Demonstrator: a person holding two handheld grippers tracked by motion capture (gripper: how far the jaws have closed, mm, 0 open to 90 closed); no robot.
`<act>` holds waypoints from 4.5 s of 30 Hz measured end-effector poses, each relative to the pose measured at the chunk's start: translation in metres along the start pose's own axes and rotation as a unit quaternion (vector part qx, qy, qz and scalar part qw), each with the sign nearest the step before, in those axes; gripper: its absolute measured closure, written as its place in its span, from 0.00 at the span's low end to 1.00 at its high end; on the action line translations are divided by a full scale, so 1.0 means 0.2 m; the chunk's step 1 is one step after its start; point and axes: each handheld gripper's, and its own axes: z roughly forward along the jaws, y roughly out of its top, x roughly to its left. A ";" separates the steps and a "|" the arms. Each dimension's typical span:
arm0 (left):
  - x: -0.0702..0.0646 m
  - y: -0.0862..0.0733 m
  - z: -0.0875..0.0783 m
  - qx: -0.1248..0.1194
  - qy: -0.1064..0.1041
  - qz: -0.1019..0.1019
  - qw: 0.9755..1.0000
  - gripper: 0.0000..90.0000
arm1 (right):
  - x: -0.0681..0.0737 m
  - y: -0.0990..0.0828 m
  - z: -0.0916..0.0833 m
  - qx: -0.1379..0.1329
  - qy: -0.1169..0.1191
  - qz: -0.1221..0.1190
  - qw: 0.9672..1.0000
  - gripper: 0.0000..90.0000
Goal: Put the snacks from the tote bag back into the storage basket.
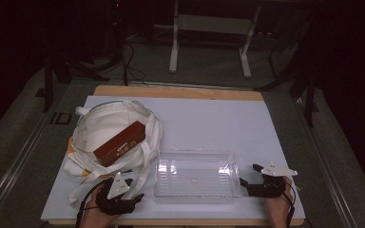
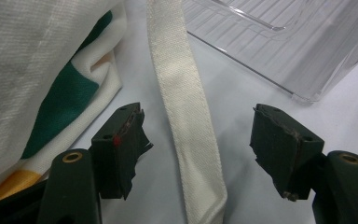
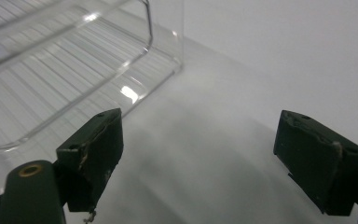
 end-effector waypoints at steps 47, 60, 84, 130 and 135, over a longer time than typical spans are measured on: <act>-0.01 0.05 -0.08 0.015 -0.011 0.028 0.999 0.49 | 0.02 -0.01 -0.01 -0.014 0.012 -0.022 1.000 0.17; 0.01 0.08 -0.13 0.005 -0.018 0.033 0.999 0.49 | 0.02 -0.01 -0.01 -0.014 0.010 -0.026 1.000 0.17; 0.08 0.14 -0.24 -0.004 -0.035 0.054 0.998 0.57 | 0.03 0.00 0.00 -0.004 0.011 -0.032 0.999 0.17; 0.35 0.25 -0.32 -0.016 -0.013 0.024 0.999 0.51 | 0.03 0.00 0.00 0.000 0.011 -0.032 0.999 0.17; 0.38 0.25 -0.32 -0.014 -0.005 0.019 1.000 0.49 | 0.03 0.00 0.00 0.000 0.011 -0.032 0.999 0.17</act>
